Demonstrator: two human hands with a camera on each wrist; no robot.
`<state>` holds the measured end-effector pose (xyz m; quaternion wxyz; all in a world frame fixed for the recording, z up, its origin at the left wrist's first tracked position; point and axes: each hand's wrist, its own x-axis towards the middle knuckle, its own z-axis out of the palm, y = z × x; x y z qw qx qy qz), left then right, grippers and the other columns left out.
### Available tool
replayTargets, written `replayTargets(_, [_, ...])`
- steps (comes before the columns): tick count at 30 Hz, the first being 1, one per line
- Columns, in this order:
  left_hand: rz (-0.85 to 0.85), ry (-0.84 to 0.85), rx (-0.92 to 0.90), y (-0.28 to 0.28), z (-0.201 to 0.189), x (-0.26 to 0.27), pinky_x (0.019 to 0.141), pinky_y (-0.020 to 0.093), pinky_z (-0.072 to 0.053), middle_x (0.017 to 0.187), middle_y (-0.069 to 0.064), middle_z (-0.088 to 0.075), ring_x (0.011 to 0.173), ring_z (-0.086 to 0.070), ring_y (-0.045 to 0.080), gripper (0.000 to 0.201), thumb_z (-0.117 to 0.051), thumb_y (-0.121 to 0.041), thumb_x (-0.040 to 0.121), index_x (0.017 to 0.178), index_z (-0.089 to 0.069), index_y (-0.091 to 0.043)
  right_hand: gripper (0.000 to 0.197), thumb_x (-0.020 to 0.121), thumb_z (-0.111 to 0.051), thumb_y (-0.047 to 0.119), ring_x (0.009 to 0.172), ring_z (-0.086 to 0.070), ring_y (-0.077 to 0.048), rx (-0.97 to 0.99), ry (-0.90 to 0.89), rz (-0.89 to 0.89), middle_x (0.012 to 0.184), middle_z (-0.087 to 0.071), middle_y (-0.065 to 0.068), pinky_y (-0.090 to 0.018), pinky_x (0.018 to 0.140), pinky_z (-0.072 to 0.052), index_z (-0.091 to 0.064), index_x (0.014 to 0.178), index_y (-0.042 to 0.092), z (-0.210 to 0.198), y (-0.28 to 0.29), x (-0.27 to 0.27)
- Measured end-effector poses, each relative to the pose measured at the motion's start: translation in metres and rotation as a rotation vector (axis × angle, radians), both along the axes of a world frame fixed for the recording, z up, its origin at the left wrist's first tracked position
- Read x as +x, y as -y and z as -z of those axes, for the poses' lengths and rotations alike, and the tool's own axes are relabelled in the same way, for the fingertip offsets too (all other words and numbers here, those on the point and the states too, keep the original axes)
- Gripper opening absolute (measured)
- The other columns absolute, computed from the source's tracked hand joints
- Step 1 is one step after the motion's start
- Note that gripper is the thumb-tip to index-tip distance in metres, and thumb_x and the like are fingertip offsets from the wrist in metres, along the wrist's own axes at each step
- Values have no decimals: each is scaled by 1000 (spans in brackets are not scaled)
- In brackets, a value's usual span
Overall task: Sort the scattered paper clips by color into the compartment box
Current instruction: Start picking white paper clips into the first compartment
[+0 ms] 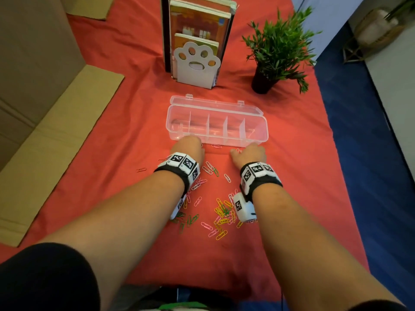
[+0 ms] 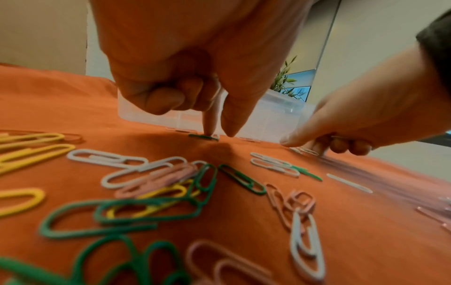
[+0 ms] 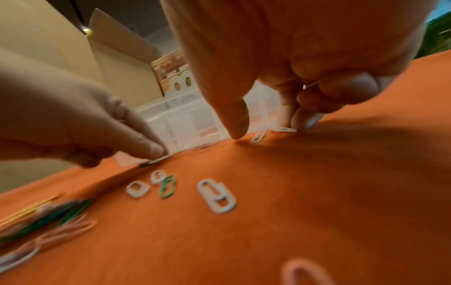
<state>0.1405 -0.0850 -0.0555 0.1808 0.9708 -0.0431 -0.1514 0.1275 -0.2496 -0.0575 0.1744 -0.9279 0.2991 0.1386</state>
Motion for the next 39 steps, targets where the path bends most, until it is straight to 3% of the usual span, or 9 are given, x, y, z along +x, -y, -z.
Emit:
replayTargets(6, [58, 33, 57, 2, 6, -3, 78, 39, -52, 102, 16, -65, 95, -63, 35, 15, -52, -7, 85, 95, -64, -5, 33, 90, -45, 9, 117, -50, -37, -31, 41, -190, 127, -49, -22, -38, 97, -42, -48, 121, -2, 8, -24, -7])
replayTargets(10, [-11, -17, -85, -5, 5, -9, 79, 35, -48, 101, 15, -66, 94, -62, 34, 18, -49, -12, 87, 94, -63, -3, 23, 89, -47, 11, 107, -56, -31, 111, 13, -266, 113, -58, -18, -34, 89, -44, -53, 110, 4, 2, -15, -16])
replayTargets(13, [-119, -92, -273, -14, -2, -16, 75, 29, -40, 99, 12, -63, 93, -58, 29, 19, -45, -19, 93, 98, -57, -5, 14, 84, -50, 5, 79, -57, -19, 477, 82, -112, 83, -63, -4, -28, 75, -46, -53, 81, 18, -1, -2, -25])
replayTargets(17, [-229, -304, -573, -26, -5, -25, 65, 24, -37, 76, -1, -53, 76, -51, 18, 16, -50, -15, 91, 78, -50, -22, 27, 89, -44, -1, 54, -41, -8, 839, 39, 71, 70, -54, 3, -18, 40, -31, -57, 89, 23, -10, 8, -41])
replayTargets(20, [-367, -520, -884, -25, -9, -33, 43, 19, -38, 67, 3, -47, 47, -46, 11, 32, -38, 4, 92, 78, -51, -22, 24, 90, -39, 1, 54, -41, -12, 1208, 104, 377, 63, -43, 0, -19, 44, -35, -60, 83, 12, -18, 9, -52])
replayTargets(23, [-509, -639, -1032, -18, -19, -38, 39, 15, -39, 60, 2, -44, 48, -43, 11, 26, -37, 0, 90, 74, -50, -16, 21, 91, -40, 8, 55, -42, -13, 1361, 103, 548, 63, -40, -1, -18, 42, -42, -53, 74, 8, -21, 8, -60])
replayTargets(26, [-530, -582, -969, -9, -20, -35, 44, 19, -34, 54, -1, -42, 44, -39, 12, 24, -44, -20, 92, 68, -48, -16, 18, 89, -49, 8, 52, -38, -13, 1007, 72, 366, 65, -44, -1, -22, 42, -35, -52, 72, 13, -11, 4, -58])
replayTargets(31, [89, -49, -232, -2, -4, -37, 80, 30, -47, 96, 5, -70, 91, -63, 23, 18, -63, -30, 84, 92, -68, -15, 24, 86, -55, 20, 100, -58, -29, 109, 8, -307, 110, -58, -15, -30, 82, -45, -58, 104, 5, 1, -10, -63])
replayTargets(39, [238, -34, -6, -1, 6, -45, 85, 35, -43, 111, 17, -60, 105, -55, 33, 24, -53, -28, 91, 98, -60, -6, 28, 90, -40, 6, 110, -55, -34, 38, -61, -458, 118, -54, -20, -33, 87, -44, -53, 114, -1, -1, -23, -65])
